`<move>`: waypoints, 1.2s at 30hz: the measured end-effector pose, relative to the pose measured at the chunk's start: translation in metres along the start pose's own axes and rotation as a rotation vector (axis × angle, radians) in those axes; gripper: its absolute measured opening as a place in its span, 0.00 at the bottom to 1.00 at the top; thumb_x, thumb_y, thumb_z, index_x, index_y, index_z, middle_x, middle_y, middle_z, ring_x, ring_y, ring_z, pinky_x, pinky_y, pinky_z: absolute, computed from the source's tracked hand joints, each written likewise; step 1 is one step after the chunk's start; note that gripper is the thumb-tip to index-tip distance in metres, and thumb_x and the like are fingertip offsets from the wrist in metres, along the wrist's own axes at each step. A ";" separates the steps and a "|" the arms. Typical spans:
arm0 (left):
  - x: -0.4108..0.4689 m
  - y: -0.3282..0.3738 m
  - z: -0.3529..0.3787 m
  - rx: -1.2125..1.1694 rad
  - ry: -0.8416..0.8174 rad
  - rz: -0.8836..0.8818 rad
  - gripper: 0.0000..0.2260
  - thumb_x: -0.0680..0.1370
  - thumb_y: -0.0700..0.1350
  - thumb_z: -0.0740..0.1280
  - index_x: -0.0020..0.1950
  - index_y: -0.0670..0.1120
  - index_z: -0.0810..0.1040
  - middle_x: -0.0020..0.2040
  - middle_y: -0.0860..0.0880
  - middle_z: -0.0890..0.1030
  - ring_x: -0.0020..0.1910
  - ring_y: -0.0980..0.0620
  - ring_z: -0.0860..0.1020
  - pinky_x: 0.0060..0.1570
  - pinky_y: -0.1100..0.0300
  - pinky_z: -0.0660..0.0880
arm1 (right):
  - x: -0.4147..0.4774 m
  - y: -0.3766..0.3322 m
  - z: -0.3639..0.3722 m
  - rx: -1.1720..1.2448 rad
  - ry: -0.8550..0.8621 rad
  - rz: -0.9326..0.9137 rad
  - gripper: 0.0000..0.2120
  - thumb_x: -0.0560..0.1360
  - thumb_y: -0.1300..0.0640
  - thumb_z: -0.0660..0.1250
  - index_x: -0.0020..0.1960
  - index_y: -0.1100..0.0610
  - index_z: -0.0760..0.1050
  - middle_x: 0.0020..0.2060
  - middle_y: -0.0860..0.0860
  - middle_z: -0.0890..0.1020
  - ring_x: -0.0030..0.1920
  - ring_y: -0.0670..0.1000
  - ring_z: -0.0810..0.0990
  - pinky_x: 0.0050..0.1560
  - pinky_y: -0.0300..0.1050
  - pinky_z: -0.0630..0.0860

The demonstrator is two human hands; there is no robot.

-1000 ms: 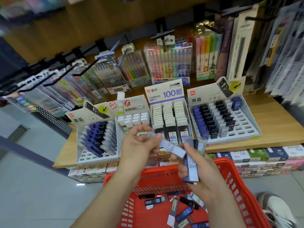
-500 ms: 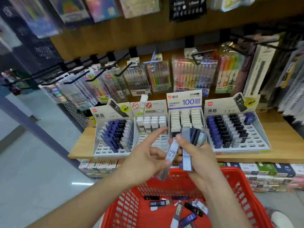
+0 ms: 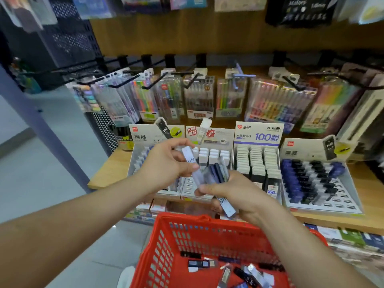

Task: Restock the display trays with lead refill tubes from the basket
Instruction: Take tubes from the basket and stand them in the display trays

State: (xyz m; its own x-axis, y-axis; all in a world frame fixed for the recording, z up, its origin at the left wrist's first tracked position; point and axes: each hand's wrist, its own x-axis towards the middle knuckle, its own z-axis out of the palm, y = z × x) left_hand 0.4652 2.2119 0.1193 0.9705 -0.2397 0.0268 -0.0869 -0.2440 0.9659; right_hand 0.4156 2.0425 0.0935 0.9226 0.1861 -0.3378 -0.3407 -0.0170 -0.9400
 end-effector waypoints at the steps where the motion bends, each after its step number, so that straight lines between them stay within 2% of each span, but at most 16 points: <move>1: 0.007 -0.002 -0.004 0.021 0.013 0.005 0.13 0.69 0.31 0.74 0.49 0.45 0.79 0.31 0.42 0.80 0.30 0.52 0.79 0.36 0.58 0.81 | 0.007 -0.001 0.000 -0.053 -0.001 0.009 0.08 0.73 0.60 0.74 0.50 0.59 0.78 0.42 0.61 0.86 0.24 0.47 0.73 0.25 0.38 0.71; 4: 0.031 -0.012 -0.023 0.090 0.108 0.012 0.10 0.71 0.33 0.73 0.51 0.42 0.79 0.29 0.46 0.78 0.30 0.53 0.79 0.40 0.56 0.82 | 0.022 0.000 -0.007 -0.154 0.032 0.049 0.12 0.74 0.54 0.74 0.51 0.59 0.77 0.31 0.55 0.83 0.26 0.50 0.76 0.26 0.39 0.73; 6: 0.043 -0.019 -0.040 0.161 0.201 0.022 0.10 0.72 0.37 0.74 0.51 0.43 0.79 0.31 0.39 0.78 0.31 0.48 0.78 0.42 0.52 0.80 | 0.030 0.005 -0.013 -0.151 0.068 0.092 0.15 0.74 0.51 0.73 0.52 0.60 0.75 0.28 0.54 0.79 0.26 0.51 0.75 0.25 0.40 0.72; 8: 0.050 -0.024 -0.060 0.222 0.250 0.016 0.06 0.72 0.40 0.74 0.47 0.45 0.80 0.32 0.37 0.76 0.30 0.48 0.74 0.38 0.53 0.74 | 0.039 0.010 -0.015 -0.032 0.107 0.152 0.15 0.75 0.50 0.71 0.52 0.60 0.74 0.26 0.53 0.76 0.26 0.51 0.72 0.26 0.42 0.69; 12: 0.051 -0.037 -0.102 0.304 0.214 -0.071 0.03 0.74 0.39 0.72 0.45 0.43 0.80 0.29 0.46 0.77 0.28 0.52 0.74 0.39 0.55 0.77 | 0.054 0.022 -0.005 0.326 0.057 0.258 0.06 0.78 0.61 0.67 0.52 0.61 0.73 0.29 0.55 0.75 0.27 0.53 0.74 0.25 0.43 0.70; 14: 0.048 -0.049 -0.118 0.358 0.200 -0.114 0.03 0.75 0.37 0.70 0.44 0.45 0.81 0.28 0.49 0.77 0.27 0.55 0.75 0.39 0.58 0.79 | 0.056 0.028 0.001 0.403 0.016 0.266 0.05 0.78 0.64 0.65 0.54 0.63 0.73 0.32 0.57 0.76 0.29 0.56 0.77 0.26 0.46 0.73; 15: 0.046 -0.056 -0.123 0.365 0.193 -0.137 0.05 0.76 0.36 0.69 0.44 0.46 0.81 0.31 0.48 0.79 0.29 0.55 0.76 0.40 0.59 0.80 | 0.056 0.031 0.004 0.420 0.004 0.267 0.06 0.79 0.65 0.64 0.55 0.64 0.74 0.34 0.58 0.78 0.31 0.58 0.79 0.27 0.48 0.76; 18: 0.041 -0.072 -0.131 0.376 0.151 -0.180 0.07 0.76 0.33 0.67 0.45 0.44 0.81 0.45 0.45 0.79 0.34 0.53 0.79 0.44 0.59 0.81 | 0.058 0.037 0.010 0.420 -0.015 0.280 0.09 0.80 0.61 0.64 0.59 0.60 0.77 0.41 0.59 0.85 0.39 0.60 0.86 0.36 0.54 0.83; 20: 0.040 -0.075 -0.132 0.385 0.109 -0.191 0.07 0.75 0.33 0.68 0.46 0.43 0.82 0.44 0.45 0.79 0.35 0.52 0.81 0.43 0.61 0.81 | 0.061 0.038 0.014 0.416 -0.037 0.284 0.11 0.79 0.59 0.65 0.61 0.58 0.77 0.44 0.59 0.86 0.41 0.59 0.86 0.35 0.52 0.83; 22: 0.040 -0.074 -0.134 0.394 0.088 -0.179 0.07 0.75 0.32 0.68 0.45 0.43 0.83 0.37 0.46 0.79 0.34 0.52 0.80 0.43 0.60 0.80 | 0.062 0.038 0.018 0.426 -0.044 0.276 0.12 0.79 0.58 0.66 0.62 0.59 0.76 0.42 0.59 0.85 0.35 0.57 0.85 0.30 0.46 0.80; 25: 0.042 -0.078 -0.146 0.513 0.212 -0.133 0.10 0.76 0.34 0.68 0.42 0.49 0.81 0.31 0.47 0.79 0.32 0.50 0.77 0.41 0.53 0.77 | 0.063 0.037 0.023 0.415 -0.013 0.254 0.14 0.77 0.59 0.68 0.62 0.62 0.76 0.38 0.58 0.81 0.28 0.53 0.78 0.24 0.41 0.75; 28: 0.040 -0.088 -0.152 0.741 0.311 -0.120 0.08 0.77 0.37 0.67 0.44 0.50 0.81 0.36 0.48 0.79 0.38 0.47 0.79 0.44 0.55 0.75 | 0.064 0.040 0.023 0.367 0.000 0.255 0.16 0.75 0.60 0.70 0.62 0.63 0.77 0.36 0.56 0.78 0.30 0.52 0.78 0.26 0.43 0.75; 31: 0.037 -0.097 -0.145 0.813 0.253 -0.115 0.07 0.77 0.39 0.67 0.46 0.51 0.81 0.42 0.50 0.79 0.46 0.50 0.79 0.52 0.57 0.74 | 0.067 0.041 0.023 0.335 0.003 0.258 0.17 0.74 0.59 0.71 0.61 0.62 0.78 0.37 0.56 0.79 0.32 0.52 0.80 0.29 0.45 0.78; 33: 0.038 -0.102 -0.140 0.862 0.203 -0.105 0.07 0.78 0.40 0.67 0.48 0.51 0.82 0.45 0.51 0.81 0.47 0.51 0.78 0.51 0.59 0.72 | 0.067 0.041 0.024 0.345 -0.003 0.259 0.16 0.73 0.58 0.71 0.60 0.62 0.80 0.38 0.55 0.79 0.33 0.52 0.81 0.31 0.46 0.79; 36: 0.040 -0.107 -0.136 0.978 0.147 -0.082 0.09 0.78 0.40 0.66 0.52 0.50 0.83 0.51 0.50 0.82 0.50 0.51 0.78 0.50 0.63 0.69 | 0.067 0.041 0.024 0.347 -0.024 0.259 0.20 0.68 0.57 0.72 0.59 0.62 0.80 0.36 0.54 0.80 0.34 0.52 0.81 0.32 0.47 0.81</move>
State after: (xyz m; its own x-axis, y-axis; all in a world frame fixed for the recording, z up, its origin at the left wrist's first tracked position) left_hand 0.5440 2.3566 0.0523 0.9943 -0.0848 0.0653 -0.1017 -0.9383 0.3306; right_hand 0.4596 2.0780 0.0334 0.7954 0.2422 -0.5556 -0.6051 0.2643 -0.7510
